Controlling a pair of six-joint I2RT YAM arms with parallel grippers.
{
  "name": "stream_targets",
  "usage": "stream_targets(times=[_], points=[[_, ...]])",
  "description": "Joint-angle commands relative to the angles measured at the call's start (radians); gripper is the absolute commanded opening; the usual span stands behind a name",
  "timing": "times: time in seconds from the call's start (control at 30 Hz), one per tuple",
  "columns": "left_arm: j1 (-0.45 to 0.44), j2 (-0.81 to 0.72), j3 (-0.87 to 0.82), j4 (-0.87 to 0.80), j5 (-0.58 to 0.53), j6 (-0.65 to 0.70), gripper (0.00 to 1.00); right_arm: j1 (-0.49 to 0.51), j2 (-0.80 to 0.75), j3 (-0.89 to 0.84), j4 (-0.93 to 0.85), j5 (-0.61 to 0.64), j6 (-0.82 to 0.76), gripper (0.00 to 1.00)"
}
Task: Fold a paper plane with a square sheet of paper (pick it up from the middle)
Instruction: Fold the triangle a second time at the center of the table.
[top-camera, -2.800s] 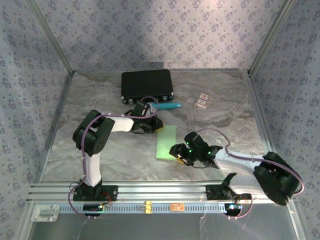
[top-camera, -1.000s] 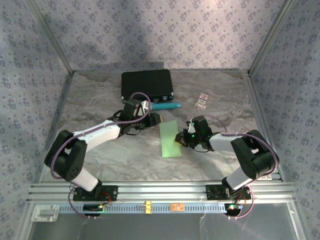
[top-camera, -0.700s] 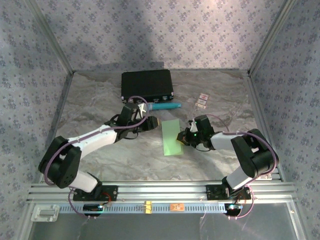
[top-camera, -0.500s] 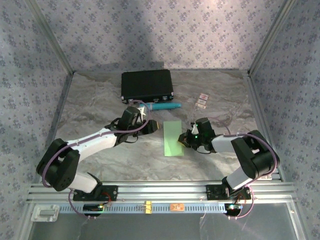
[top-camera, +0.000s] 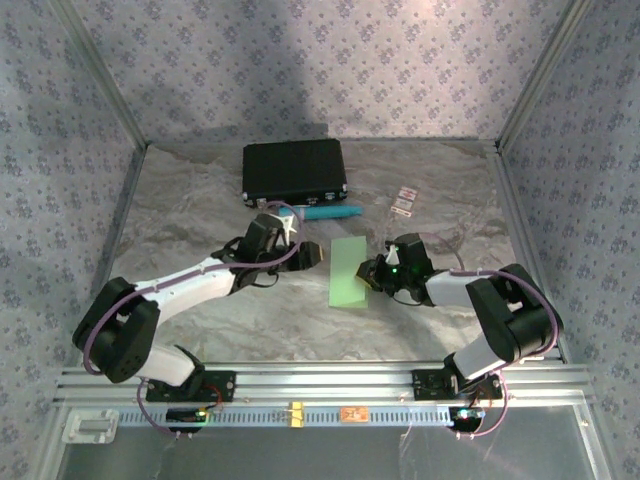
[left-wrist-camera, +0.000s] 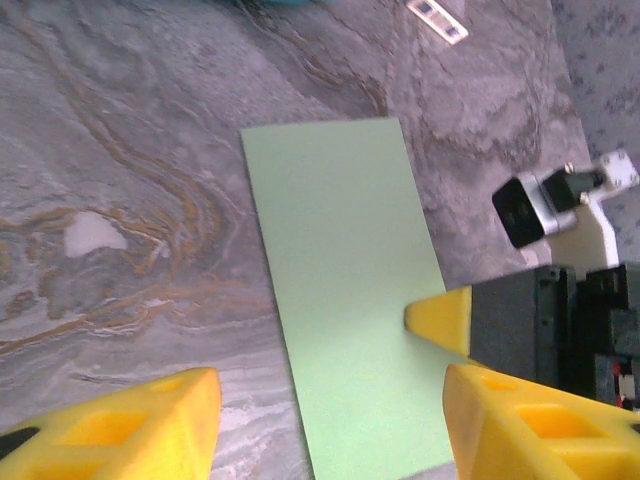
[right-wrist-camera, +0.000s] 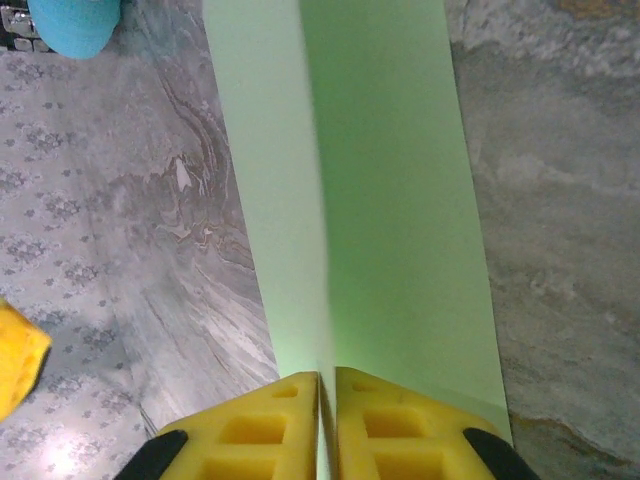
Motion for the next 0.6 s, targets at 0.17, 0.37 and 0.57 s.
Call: stream_targets(times=[0.17,0.37,0.57], points=[[-0.212,-0.043,0.03,-0.082,-0.188,0.223,0.63,-0.042,-0.033,0.025,-0.122,-0.067,-0.084,0.17],[-0.39,0.002,0.079,-0.156,-0.37,0.352,0.64,-0.054,-0.029,0.051,-0.135,-0.115,-0.091,0.1],[-0.507,0.11,0.165,-0.22,-0.509,0.45,0.74,-0.055,-0.036,0.079,-0.168,-0.124,-0.087,0.1]])
